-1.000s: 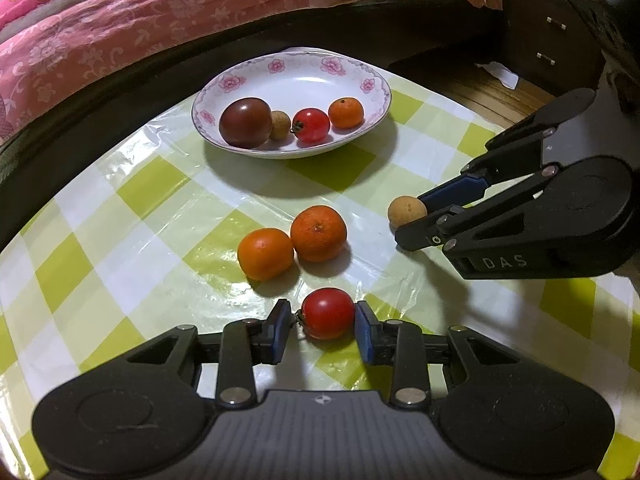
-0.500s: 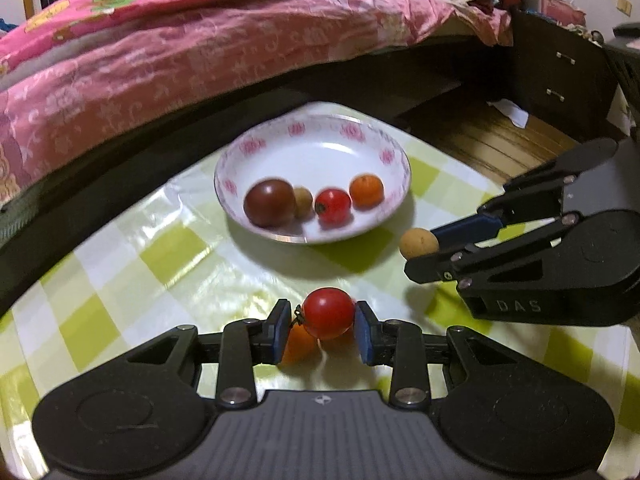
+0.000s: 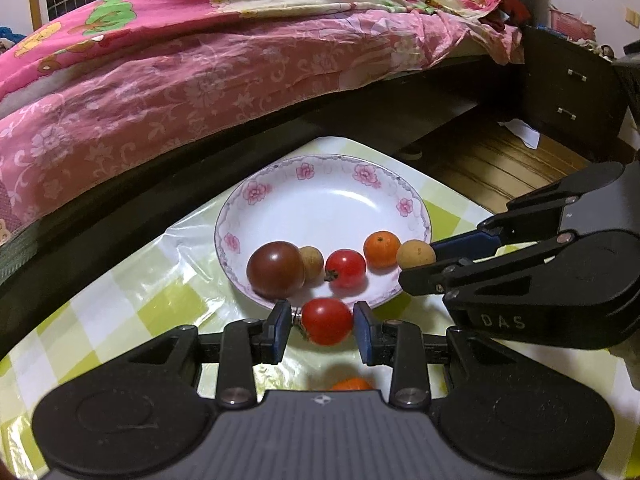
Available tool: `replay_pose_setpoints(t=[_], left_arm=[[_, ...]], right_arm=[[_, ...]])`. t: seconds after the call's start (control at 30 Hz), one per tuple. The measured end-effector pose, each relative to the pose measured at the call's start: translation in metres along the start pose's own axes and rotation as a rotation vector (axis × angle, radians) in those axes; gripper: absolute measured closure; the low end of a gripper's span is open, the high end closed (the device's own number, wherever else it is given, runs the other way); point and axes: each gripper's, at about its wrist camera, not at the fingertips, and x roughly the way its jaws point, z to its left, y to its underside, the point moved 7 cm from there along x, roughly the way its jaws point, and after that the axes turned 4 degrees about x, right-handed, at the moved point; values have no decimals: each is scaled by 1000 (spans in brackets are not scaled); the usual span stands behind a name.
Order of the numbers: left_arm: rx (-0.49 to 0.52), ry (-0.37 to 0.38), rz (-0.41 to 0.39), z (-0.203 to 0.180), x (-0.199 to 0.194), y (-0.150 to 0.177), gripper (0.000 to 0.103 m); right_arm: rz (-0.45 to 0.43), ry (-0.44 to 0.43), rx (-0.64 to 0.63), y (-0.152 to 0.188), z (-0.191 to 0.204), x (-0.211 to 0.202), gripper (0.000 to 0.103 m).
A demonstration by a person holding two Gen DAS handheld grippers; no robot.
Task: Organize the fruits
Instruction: 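Carry the cherry tomato and tan fruit with both grippers over the white plate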
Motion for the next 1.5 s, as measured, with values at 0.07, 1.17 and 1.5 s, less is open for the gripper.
replay_pose_setpoints(t=[0.07, 1.17, 1.5], left_arm=[[-2, 3, 4, 0, 4, -1, 64], [-31, 75, 132, 3, 29, 21, 59], [-28, 97, 155, -4, 33, 20, 59]], right_arm=[[6, 4, 3, 0, -1, 4, 82], [-2, -14, 37, -1, -9, 5, 82], [-6, -31, 52, -8, -7, 5, 82]])
